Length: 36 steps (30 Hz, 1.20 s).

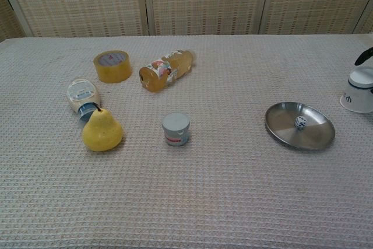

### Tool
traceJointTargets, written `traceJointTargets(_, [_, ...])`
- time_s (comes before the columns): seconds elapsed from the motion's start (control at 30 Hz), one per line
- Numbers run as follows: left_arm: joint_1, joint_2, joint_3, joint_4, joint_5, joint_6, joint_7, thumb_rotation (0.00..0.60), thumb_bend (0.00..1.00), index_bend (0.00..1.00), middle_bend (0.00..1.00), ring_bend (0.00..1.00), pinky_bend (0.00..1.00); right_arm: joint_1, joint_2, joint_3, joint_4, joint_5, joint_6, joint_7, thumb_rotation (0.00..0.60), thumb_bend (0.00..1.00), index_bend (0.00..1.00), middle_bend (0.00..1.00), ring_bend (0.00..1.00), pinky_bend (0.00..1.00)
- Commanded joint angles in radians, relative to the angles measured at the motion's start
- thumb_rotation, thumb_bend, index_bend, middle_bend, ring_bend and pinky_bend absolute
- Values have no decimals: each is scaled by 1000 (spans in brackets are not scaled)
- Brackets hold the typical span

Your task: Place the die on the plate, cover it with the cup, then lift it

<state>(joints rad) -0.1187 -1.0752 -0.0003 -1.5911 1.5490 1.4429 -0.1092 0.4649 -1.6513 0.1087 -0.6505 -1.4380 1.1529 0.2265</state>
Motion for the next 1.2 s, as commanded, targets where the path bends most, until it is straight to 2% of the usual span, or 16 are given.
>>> traceJointTargets(0.03, [0, 0, 0, 0, 0, 0, 0, 600, 429, 310, 295, 280, 350, 3, -4, 8, 7, 9, -8, -1, 600, 223, 270, 190, 67, 481])
traceJointTargets(0.7, [0, 0, -1, -1, -2, 0, -1, 600, 429, 310, 296, 280, 350, 27, -74, 10, 128, 27, -94, 11, 600, 223, 272, 190, 78, 541])
traceJointTargets(0.83, [1, 1, 0, 0, -1, 1, -2, 600, 429, 310, 296, 280, 350, 29, -98, 10, 169, 24, -87, 29, 600, 223, 347, 253, 163, 617])
traceJointTargets(1.0, [0, 1, 0, 0, -3, -2, -2, 600, 430, 310, 296, 280, 350, 30, -127, 14, 221, 19, -56, 54, 600, 224, 522, 421, 348, 754])
traceJointTargets(1.2, [0, 2, -1, -2, -4, -1, -2, 600, 430, 310, 296, 281, 351, 30, -149, 18, 258, 15, -25, 66, 600, 223, 610, 483, 421, 811])
